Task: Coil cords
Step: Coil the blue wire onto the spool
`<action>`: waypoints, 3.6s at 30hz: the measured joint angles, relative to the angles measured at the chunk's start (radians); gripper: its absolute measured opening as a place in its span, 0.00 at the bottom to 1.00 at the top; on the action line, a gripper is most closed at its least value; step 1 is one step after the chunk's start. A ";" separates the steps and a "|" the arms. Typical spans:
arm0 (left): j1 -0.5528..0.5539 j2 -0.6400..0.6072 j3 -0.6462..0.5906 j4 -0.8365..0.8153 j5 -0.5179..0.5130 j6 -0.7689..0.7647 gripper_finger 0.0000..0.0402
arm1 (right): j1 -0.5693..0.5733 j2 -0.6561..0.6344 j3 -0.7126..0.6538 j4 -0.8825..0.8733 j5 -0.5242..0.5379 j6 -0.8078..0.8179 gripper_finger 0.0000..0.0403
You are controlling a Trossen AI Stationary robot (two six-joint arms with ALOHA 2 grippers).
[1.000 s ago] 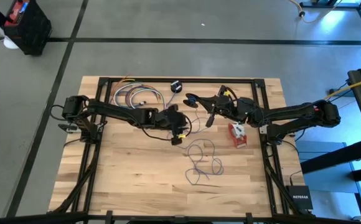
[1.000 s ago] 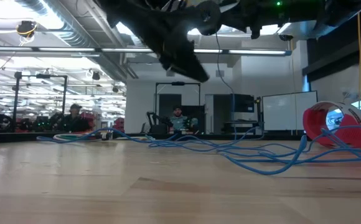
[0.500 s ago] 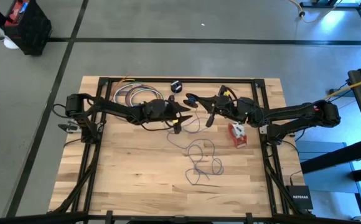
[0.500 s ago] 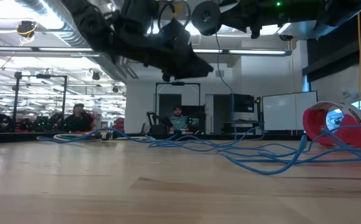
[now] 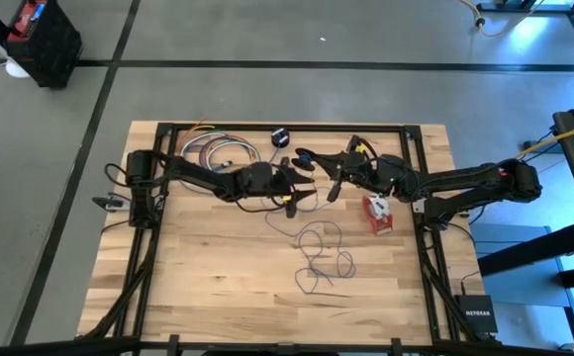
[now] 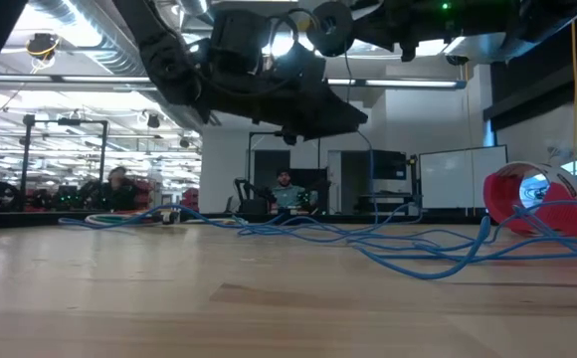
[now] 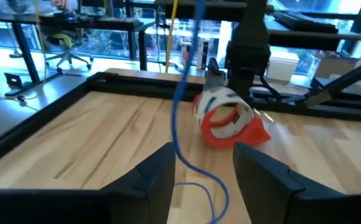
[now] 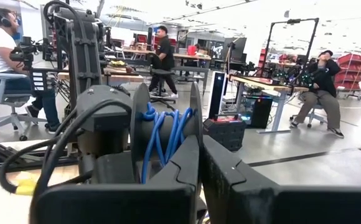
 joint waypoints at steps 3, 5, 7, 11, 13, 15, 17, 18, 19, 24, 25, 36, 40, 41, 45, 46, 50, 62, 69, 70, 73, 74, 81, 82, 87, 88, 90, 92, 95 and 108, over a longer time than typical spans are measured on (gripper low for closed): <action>0.005 0.000 0.000 0.002 -0.001 0.000 0.38 | 0.000 0.000 0.000 -0.001 0.000 0.000 0.03; 0.006 0.000 0.000 0.002 -0.004 0.000 0.36 | 0.000 0.000 0.000 0.000 0.000 0.000 0.03; 0.006 0.000 0.000 0.002 -0.005 0.010 0.32 | 0.000 0.000 0.000 0.000 0.000 0.000 0.03; 0.005 0.000 0.000 0.013 -0.004 0.030 0.16 | 0.000 0.000 0.000 0.000 0.000 0.000 0.03; 0.005 0.000 0.000 0.010 -0.005 0.045 0.06 | 0.000 0.000 0.000 0.000 0.000 0.000 0.03; 0.005 0.000 0.000 0.003 -0.015 0.052 0.02 | 0.000 0.000 0.000 0.000 0.000 0.000 0.03; 0.006 0.000 0.000 -0.017 -0.048 0.053 0.03 | 0.000 0.000 0.000 0.000 0.000 0.000 0.03; 0.007 0.000 0.000 -0.035 -0.065 0.057 0.02 | 0.000 0.000 0.000 0.000 0.000 0.000 0.03; 0.009 0.000 0.000 -0.054 -0.078 0.065 0.02 | 0.000 0.000 0.000 -0.002 0.000 0.000 0.03; 0.018 -0.003 0.001 -0.127 -0.155 0.081 0.01 | 0.000 0.002 -0.002 -0.012 0.001 -0.002 0.03; 0.018 -0.010 0.002 -0.147 -0.170 0.090 0.01 | 0.000 0.002 -0.002 -0.016 0.001 -0.003 0.03; 0.017 -0.176 0.000 -0.467 -0.268 0.139 0.01 | 0.000 0.001 0.000 -0.041 0.000 -0.048 0.03; 0.017 -0.200 -0.001 -0.521 -0.306 0.140 0.01 | 0.000 0.004 0.000 -0.061 0.000 -0.056 0.03; 0.018 -0.205 -0.001 -0.524 -0.309 0.140 0.01 | 0.000 0.004 0.000 -0.067 0.000 -0.057 0.03; 0.018 -0.218 -0.001 -0.536 -0.313 0.151 0.01 | 0.000 0.005 0.000 -0.101 0.000 -0.064 0.03; 0.018 -0.221 -0.001 -0.538 -0.314 0.154 0.01 | 0.000 0.005 0.000 -0.109 0.000 -0.075 0.03; 0.017 -0.232 -0.001 -0.547 -0.328 0.155 0.01 | 0.000 0.005 0.000 -0.126 0.000 -0.097 0.03; 0.015 -0.300 -0.001 -0.619 -0.346 0.128 0.01 | 0.000 0.005 0.000 -0.195 0.001 -0.149 0.03; 0.010 -0.327 -0.001 -0.634 -0.347 0.120 0.01 | 0.000 0.006 0.000 -0.237 0.003 -0.158 0.03; 0.008 -0.332 -0.001 -0.631 -0.347 0.120 0.01 | 0.000 0.008 0.000 -0.237 0.007 -0.161 0.03; 0.000 -0.347 -0.001 -0.641 -0.347 0.119 0.01 | 0.000 0.024 0.000 -0.238 0.020 -0.182 0.03; -0.005 -0.353 -0.001 -0.640 -0.347 0.119 0.00 | 0.000 0.035 0.000 -0.238 0.020 -0.185 0.03; -0.046 -0.409 -0.001 -0.635 -0.347 0.105 0.02 | 0.000 0.131 0.000 -0.196 0.143 -0.267 0.03; -0.054 -0.414 -0.001 -0.636 -0.347 0.105 0.02 | 0.000 0.138 0.000 -0.189 0.154 -0.268 0.03; -0.083 -0.415 -0.001 -0.578 -0.346 0.105 0.02 | 0.000 0.168 0.000 -0.147 0.152 -0.284 0.03; -0.086 -0.414 -0.001 -0.563 -0.346 0.105 0.02 | 0.000 0.175 0.000 -0.133 0.155 -0.285 0.03; -0.093 -0.411 -0.001 -0.544 -0.345 0.105 0.02 | -0.001 0.188 0.000 -0.099 0.159 -0.285 0.03; -0.102 -0.410 -0.001 -0.531 -0.346 0.105 0.02 | -0.001 0.201 0.000 -0.079 0.159 -0.282 0.03; -0.112 -0.410 -0.001 -0.506 -0.347 0.103 0.02 | 0.001 0.214 0.001 -0.039 0.158 -0.260 0.03; -0.133 -0.307 0.000 -0.346 -0.309 0.104 0.02 | 0.000 0.241 0.100 -0.052 0.045 -0.048 0.03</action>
